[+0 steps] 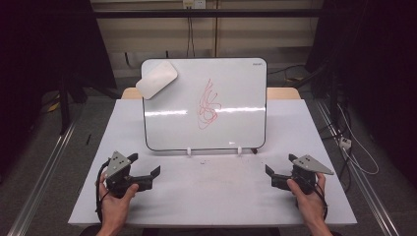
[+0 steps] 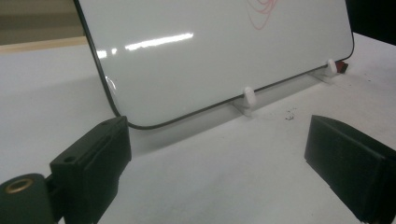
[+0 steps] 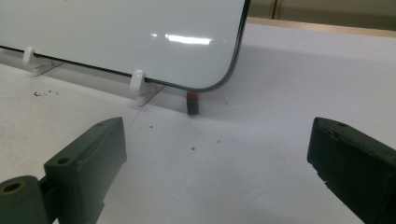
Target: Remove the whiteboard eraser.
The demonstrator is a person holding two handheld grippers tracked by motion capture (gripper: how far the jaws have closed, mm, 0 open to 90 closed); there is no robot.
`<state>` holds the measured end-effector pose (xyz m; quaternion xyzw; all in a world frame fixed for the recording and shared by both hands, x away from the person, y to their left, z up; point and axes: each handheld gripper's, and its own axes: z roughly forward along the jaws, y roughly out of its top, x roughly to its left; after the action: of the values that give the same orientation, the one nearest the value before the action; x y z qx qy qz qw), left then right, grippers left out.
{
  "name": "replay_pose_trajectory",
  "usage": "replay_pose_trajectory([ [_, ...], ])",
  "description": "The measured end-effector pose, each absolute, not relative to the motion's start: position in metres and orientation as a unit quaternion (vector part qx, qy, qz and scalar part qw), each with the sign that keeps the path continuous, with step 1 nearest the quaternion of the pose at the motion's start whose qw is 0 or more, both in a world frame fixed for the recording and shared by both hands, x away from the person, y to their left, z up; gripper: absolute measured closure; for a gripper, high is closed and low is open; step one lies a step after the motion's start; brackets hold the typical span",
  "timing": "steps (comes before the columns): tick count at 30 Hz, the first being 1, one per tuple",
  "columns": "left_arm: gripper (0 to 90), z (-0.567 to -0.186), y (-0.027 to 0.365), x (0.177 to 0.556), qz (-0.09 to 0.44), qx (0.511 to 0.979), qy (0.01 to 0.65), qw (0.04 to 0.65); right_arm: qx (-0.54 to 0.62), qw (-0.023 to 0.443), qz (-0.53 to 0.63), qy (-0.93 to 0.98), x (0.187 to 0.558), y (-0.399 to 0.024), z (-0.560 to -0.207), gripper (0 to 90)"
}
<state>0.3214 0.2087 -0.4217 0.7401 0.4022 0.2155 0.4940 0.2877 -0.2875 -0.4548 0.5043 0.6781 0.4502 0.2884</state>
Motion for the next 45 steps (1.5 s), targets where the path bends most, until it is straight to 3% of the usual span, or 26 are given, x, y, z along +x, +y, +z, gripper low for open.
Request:
replay_pose_trajectory([
  [16,6.5,-0.417,0.205,0.331,0.203,0.745,0.398,0.495,0.509,0.282,0.451,0.677,0.289,-0.291,-0.456,4.3],
  [31,4.7,-0.389,0.199,0.350,0.215,0.771,0.359,0.480,0.512,0.269,0.452,0.679,0.291,-0.292,-0.458,4.7],
  [45,4.6,-0.358,0.201,0.378,0.231,0.763,0.353,0.489,0.507,0.265,0.453,0.684,0.292,-0.288,-0.458,4.5],
])
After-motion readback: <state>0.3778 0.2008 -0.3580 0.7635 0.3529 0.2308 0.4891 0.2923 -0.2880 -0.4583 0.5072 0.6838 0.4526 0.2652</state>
